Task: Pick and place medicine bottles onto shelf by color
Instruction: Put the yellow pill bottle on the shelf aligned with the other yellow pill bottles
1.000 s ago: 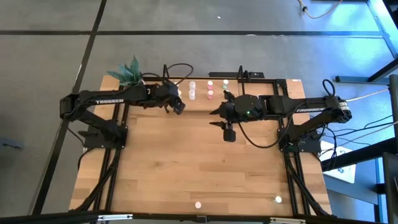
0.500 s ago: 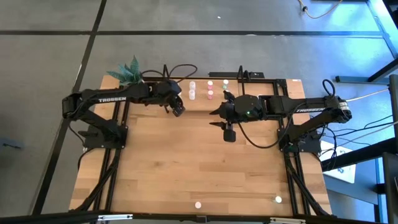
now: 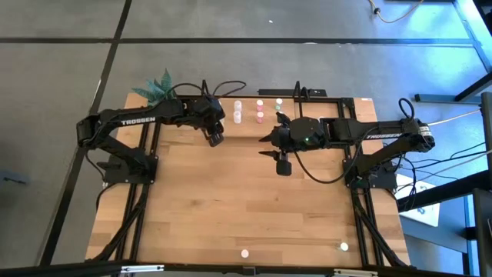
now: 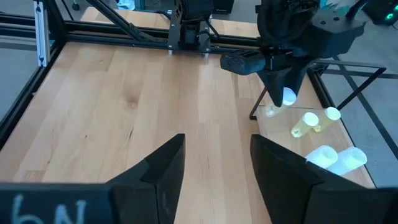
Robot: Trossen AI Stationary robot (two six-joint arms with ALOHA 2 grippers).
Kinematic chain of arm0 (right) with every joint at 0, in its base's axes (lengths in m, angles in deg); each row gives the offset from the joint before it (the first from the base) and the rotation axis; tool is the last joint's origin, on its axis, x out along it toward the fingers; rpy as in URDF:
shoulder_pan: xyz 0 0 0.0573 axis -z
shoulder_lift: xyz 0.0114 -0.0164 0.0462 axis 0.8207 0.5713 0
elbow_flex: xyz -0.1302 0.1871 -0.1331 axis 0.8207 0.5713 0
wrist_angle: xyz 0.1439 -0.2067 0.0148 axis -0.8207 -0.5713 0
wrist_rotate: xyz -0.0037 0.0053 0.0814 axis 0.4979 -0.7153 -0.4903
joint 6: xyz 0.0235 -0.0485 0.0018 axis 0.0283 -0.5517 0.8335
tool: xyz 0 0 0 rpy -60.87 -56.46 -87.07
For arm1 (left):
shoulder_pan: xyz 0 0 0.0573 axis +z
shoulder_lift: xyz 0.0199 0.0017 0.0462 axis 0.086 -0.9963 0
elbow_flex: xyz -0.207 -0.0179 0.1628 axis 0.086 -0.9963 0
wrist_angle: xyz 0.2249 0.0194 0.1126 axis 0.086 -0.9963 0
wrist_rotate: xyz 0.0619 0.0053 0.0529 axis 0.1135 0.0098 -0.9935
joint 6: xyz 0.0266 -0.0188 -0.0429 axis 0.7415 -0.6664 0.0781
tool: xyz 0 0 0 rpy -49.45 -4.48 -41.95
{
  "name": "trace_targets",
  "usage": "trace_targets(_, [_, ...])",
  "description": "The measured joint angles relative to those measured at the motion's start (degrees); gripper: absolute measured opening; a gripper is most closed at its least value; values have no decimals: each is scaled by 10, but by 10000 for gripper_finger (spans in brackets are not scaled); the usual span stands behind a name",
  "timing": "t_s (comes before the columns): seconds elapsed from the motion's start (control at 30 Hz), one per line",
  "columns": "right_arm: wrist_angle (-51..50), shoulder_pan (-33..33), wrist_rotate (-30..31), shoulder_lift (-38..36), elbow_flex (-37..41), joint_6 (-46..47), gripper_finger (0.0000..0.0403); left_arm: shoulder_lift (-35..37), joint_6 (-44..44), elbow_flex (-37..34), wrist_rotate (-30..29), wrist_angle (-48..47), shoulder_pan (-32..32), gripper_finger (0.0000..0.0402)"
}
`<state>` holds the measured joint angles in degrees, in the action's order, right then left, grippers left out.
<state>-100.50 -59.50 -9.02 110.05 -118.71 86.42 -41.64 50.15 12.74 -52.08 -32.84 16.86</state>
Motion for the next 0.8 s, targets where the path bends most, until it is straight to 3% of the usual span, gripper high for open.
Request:
trace_targets(0.37, [0, 0, 0, 0, 0, 1, 184, -4, 120, 0, 36, 0, 18, 92])
trace_targets(0.67, [0, 1, 4, 14, 0, 10, 184, -13, 138, 0, 34, -6, 26, 92])
trace_targets(0.8, [1, 0, 74, 31, 0, 29, 184, -13, 142, 0, 34, 2, 26, 92])
